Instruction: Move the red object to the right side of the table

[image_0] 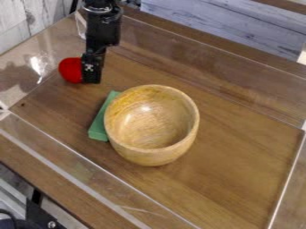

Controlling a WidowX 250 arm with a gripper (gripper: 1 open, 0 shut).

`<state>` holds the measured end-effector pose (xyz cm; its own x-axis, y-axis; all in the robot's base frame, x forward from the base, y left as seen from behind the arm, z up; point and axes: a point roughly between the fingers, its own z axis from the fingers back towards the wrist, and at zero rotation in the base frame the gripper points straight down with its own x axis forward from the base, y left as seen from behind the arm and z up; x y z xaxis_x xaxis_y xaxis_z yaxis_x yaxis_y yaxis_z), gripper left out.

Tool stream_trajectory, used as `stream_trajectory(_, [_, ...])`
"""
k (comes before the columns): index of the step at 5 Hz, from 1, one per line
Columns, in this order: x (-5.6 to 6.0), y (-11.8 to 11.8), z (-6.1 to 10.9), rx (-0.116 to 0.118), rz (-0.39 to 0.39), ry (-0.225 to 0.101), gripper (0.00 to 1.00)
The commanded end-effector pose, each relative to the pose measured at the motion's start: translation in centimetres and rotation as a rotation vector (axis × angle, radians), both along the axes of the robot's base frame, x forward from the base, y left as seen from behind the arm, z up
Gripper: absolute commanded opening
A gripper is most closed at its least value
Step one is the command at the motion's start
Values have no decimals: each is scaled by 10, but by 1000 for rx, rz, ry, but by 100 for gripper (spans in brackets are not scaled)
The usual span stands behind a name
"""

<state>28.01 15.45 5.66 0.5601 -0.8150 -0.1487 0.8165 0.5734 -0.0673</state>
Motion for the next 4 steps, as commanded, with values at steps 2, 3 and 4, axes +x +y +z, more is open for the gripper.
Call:
stream_trajectory(2, [11, 36, 7, 28, -121, -66, 100])
stream_trajectory(3, [9, 48, -2, 24, -207, -73, 100])
stream_trajectory(4, [7, 59, -12, 20, -272, -80, 100])
